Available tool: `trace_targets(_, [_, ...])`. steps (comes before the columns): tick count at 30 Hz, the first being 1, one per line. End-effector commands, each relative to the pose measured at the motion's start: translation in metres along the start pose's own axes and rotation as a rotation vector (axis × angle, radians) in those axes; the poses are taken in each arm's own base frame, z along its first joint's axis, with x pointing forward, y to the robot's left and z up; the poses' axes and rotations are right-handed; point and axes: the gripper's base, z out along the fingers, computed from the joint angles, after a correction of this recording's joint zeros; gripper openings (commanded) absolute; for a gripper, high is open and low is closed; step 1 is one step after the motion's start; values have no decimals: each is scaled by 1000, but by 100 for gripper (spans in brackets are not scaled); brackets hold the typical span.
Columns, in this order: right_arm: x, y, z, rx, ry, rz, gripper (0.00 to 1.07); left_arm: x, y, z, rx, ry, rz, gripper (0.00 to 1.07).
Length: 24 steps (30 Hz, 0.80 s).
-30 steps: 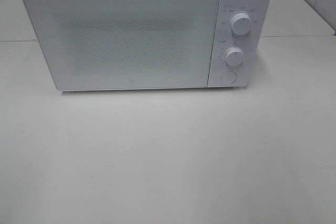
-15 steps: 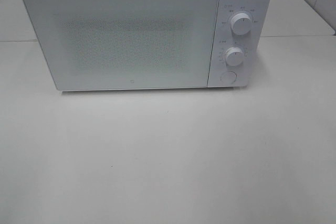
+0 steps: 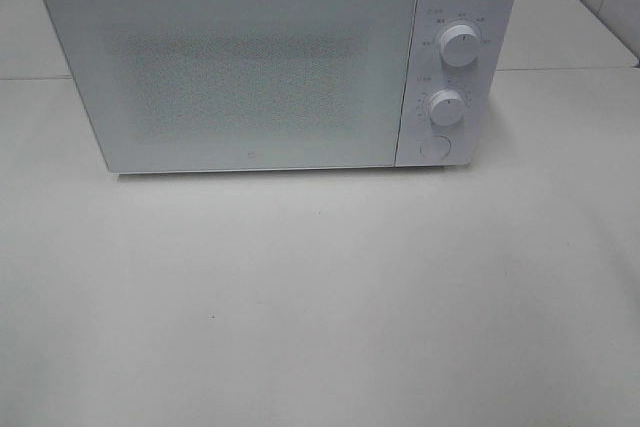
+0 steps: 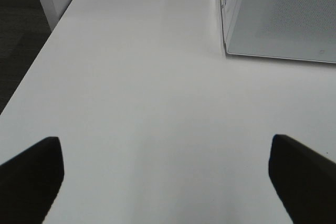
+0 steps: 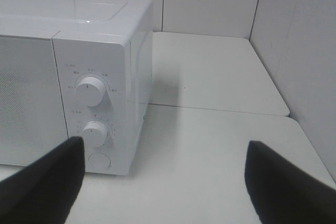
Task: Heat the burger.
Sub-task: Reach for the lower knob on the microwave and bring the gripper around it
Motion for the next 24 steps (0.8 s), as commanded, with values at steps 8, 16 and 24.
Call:
trace_targets(8, [-2,5,42,-48,-65,-2,76,0,0,-2,-1,-30,-2,98])
trace_targets(16, [5,8,67,-73,-63,-27,76,0,0,-2,-1,-30,-2,98])
trace_targets(24, [19,3,92,-6,-10,-65,76,0,0,-2,-1,-30,-2,98])
